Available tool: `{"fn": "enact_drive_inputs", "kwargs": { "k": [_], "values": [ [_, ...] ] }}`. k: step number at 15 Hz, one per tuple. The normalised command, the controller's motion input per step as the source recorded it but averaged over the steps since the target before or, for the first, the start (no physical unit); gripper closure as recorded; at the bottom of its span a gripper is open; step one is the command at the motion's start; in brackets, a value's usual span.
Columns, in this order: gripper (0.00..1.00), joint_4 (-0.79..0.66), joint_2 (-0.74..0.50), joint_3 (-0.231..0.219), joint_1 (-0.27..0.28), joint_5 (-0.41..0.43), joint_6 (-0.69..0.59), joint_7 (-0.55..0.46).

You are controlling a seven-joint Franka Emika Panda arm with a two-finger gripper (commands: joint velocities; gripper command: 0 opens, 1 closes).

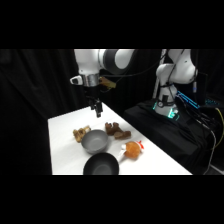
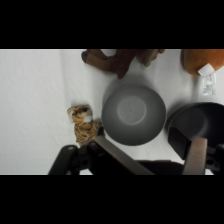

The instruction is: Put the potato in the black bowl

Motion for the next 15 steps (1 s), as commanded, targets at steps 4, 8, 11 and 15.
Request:
{"fn": "enact_drive_inputs", "kwargs": {
  "k": [4, 8, 11, 15],
  "values": [
    [0.0, -0.1, -0.09, 0.043, 0.0, -0.023, 0.06, 0.05],
    [0.0, -0.41, -0.35, 0.079, 0.081, -0.08, 0.22, 0.17],
    [0.0, -0.61, -0.46, 0.102, 0.129, -0.138, 0.33, 0.25],
    [0.0, -0.56, -0.34, 0.116, 0.126, -0.183, 0.38, 0.3]
  ]
}}
